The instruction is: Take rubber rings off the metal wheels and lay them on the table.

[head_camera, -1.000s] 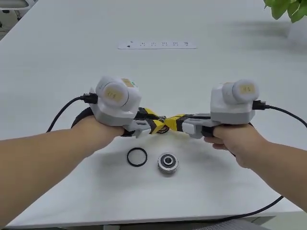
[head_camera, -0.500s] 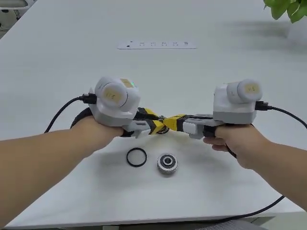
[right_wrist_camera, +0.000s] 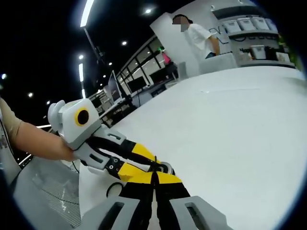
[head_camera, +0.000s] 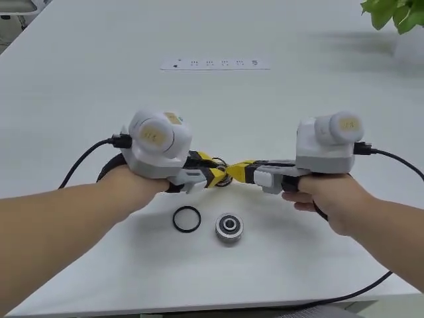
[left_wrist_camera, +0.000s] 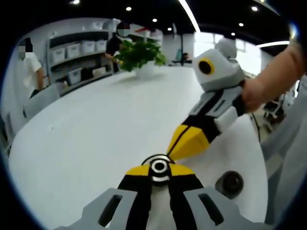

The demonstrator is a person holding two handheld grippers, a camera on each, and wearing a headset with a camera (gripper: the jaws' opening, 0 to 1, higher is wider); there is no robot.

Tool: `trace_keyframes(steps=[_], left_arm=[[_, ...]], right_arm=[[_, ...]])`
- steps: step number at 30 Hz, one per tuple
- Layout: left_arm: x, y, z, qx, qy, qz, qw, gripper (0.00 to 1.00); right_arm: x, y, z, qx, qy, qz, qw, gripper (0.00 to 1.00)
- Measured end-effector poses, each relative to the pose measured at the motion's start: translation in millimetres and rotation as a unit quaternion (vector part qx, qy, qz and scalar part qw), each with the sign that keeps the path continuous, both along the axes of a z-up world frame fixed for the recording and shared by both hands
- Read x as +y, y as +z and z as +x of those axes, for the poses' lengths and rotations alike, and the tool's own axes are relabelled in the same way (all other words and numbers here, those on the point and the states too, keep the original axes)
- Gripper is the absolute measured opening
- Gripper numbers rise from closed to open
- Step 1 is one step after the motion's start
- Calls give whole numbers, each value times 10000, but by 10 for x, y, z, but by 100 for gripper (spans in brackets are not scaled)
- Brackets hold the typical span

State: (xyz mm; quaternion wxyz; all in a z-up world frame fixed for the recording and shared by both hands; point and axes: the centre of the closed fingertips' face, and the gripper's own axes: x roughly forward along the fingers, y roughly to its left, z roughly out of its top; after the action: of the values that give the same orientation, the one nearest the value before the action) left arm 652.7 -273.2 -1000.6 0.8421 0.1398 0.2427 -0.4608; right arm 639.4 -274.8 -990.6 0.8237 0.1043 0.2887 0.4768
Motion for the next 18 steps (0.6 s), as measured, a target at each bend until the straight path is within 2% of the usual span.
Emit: trace_keyframes(steps=[10,18], left_arm=[[-13,36,-53,-30,-200,18,9998,17],[-9,213,-106,-127,-320,-193,9992,20]], right_arm=[[-17,-15,15,72,-102,24,9999,0],[-9,43,35,102,-157,139,9997,0]])
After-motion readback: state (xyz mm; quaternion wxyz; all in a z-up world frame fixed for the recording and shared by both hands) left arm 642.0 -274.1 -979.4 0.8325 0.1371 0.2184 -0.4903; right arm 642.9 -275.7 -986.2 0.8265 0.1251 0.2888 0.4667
